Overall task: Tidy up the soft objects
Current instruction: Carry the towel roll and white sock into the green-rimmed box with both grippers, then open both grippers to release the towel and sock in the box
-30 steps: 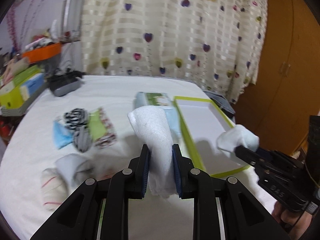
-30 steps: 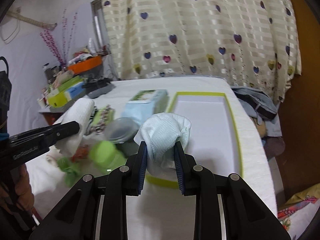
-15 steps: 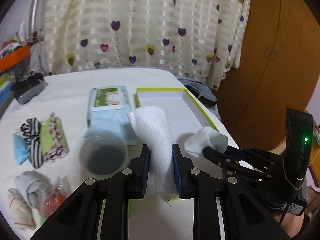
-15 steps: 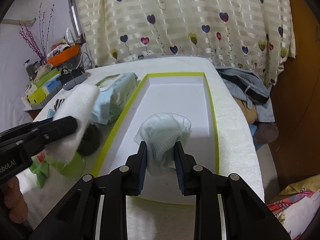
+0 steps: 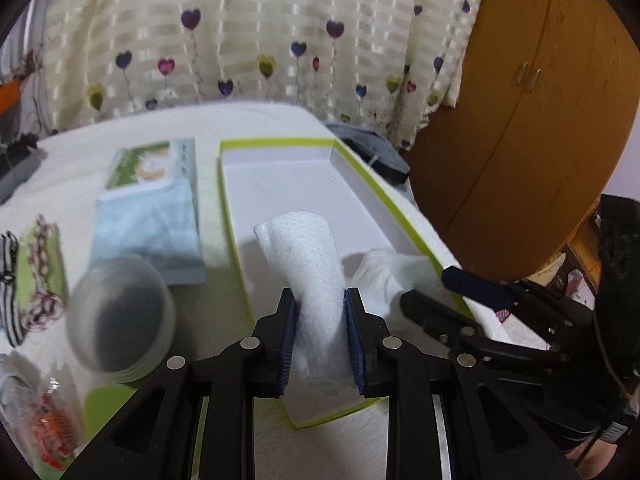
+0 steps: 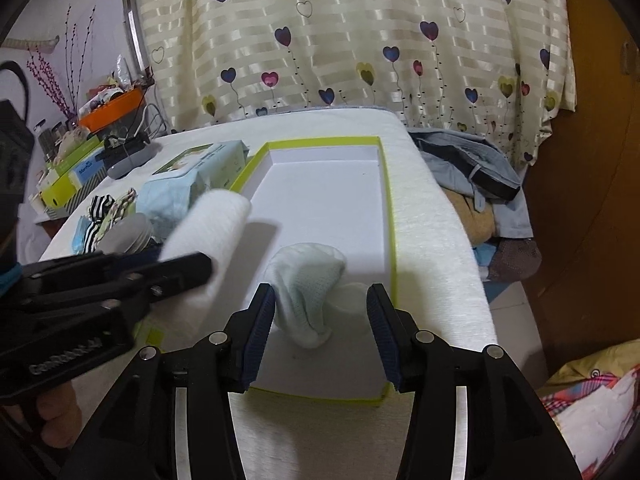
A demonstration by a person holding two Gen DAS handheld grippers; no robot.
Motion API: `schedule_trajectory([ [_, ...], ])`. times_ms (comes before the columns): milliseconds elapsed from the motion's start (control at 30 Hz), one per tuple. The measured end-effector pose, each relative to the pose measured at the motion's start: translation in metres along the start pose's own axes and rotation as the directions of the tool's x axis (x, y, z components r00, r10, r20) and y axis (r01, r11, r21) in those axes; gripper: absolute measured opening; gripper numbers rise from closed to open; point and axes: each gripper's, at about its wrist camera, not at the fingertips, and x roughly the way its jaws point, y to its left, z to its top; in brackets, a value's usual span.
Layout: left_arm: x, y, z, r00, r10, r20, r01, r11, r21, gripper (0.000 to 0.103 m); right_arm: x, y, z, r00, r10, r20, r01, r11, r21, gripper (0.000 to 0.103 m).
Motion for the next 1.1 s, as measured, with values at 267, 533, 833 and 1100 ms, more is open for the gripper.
schedule_trajectory([
  [267,0.016,0.002,-0.006,0.999,0.01,-0.046,-0.011,1.0,-0.004,0.027,0.008,-0.005,-0.003,1.0,0.006,-0.018,-0.006,1.0,0.003,0.049],
  [533,0.013,-0.004,-0.017,0.997,0.035,-0.072,-0.037,0.999,-0.014,0.026,0.009,-0.002,-0.006,0.999,0.03,-0.043,-0.032,0.998,-0.047,0.05],
  [833,-0.004,-0.012,-0.037,0.993,0.088,-0.072,-0.091,0.995,-0.028,0.026,-0.001,0.008,-0.018,0.994,0.069,-0.08,-0.08,0.986,-0.145,0.05],
  [1100,-0.015,-0.013,-0.042,0.996,0.072,-0.047,-0.073,0.997,-0.018,0.035,-0.015,0.013,-0.024,0.997,0.054,-0.059,-0.062,0.987,-0.15,0.05],
])
